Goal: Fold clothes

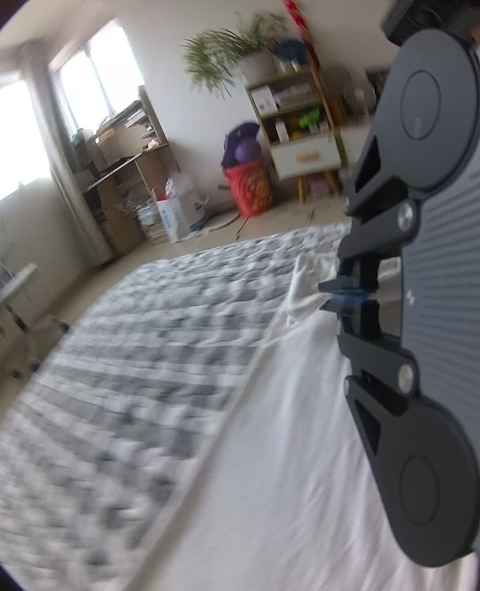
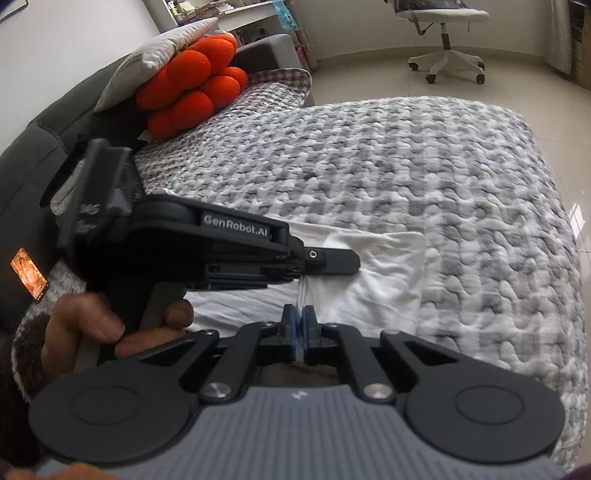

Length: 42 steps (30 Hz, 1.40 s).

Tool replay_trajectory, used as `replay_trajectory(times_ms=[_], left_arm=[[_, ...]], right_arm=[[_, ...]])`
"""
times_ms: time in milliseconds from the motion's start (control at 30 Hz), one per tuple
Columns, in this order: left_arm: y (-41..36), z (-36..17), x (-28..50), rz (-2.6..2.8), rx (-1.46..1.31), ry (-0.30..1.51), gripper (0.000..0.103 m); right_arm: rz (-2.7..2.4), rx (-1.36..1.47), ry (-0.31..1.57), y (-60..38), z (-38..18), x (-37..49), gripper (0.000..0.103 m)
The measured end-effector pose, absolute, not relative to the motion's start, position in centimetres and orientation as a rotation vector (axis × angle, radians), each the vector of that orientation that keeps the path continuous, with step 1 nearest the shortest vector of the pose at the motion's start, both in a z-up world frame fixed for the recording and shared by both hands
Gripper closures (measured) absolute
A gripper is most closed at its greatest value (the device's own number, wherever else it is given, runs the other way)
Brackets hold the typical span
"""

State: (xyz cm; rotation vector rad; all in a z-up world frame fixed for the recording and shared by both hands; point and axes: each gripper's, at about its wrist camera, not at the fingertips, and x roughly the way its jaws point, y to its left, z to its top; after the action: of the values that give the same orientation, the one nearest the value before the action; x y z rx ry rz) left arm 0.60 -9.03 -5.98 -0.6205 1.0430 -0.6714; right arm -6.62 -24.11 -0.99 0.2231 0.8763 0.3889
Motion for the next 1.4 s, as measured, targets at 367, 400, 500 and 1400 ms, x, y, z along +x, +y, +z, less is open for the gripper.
replay_trajectory(times_ms=[367, 400, 500, 1400], left_arm=[[-5.8, -1.6, 1.5, -0.585, -0.419, 0.954, 0.101], [-5.4, -1.5, 1.6, -0.578, -0.412, 0.955, 0.101], [-4.2, -1.2, 1.8, -0.557, -0.388, 0.952, 0.101], [4.4, 1.4, 2.2, -0.420, -0.302, 0.911, 0.101]], right_arm=[[0.475, 0.218, 0.854, -20.4, 0.3, -5.2, 0.098], [0.479, 0.220, 0.854, -20.2, 0.4, -5.3, 0.098], [0.493, 0.224, 0.855, -19.4, 0.6, -5.0, 0.098], [0.574, 0.216, 0.853, -11.7, 2.2, -3.2, 0.098]])
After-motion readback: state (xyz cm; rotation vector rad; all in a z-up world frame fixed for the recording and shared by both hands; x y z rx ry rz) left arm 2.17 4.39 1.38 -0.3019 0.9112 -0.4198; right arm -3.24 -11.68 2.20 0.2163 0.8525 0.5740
